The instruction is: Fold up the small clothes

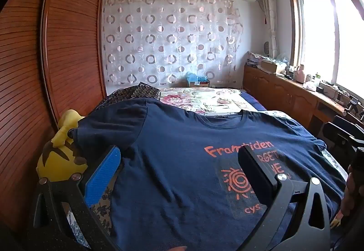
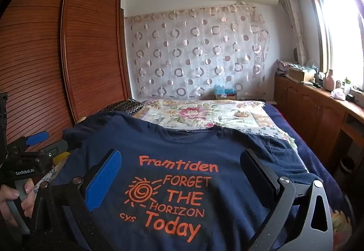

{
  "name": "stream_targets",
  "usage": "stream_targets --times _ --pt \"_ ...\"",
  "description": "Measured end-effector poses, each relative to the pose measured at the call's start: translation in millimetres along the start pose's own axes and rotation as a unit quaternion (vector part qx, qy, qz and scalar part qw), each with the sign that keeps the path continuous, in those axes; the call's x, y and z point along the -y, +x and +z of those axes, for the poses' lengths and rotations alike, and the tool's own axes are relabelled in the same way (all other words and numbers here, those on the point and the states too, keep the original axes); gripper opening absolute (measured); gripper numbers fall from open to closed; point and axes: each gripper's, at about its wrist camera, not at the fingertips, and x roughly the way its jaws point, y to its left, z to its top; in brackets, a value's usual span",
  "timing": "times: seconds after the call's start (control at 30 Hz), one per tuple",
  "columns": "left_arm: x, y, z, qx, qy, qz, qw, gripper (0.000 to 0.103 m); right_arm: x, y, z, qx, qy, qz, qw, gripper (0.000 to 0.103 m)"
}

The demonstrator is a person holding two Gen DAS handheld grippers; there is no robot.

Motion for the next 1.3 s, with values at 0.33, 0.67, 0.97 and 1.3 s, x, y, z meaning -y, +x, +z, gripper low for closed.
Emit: stream_targets --times 0.33,0.67,0.97,1.3 --pt "0.2 -0.4 0.1 0.001 0.004 0.001 1.0 0.103 1.5 0.7 0.0 0.004 0.003 0.0 1.0 0.103" --pt "0.5 0.0 0.0 0.0 0.005 0.003 1.0 0.103 0.8 -2.2 1.0 0.004 0.003 -0.001 1.0 0.103" --pt "0.4 0.0 0.0 0.0 0.006 0.003 1.0 0.103 1.6 0.5 0.5 0.004 0.003 0.0 1.0 0.103" --pt "0.8 0.6 -0.2 0.001 0.007 0.003 1.0 0.103 1.6 -0.5 0.3 0.006 0.004 -0.001 1.0 0.103"
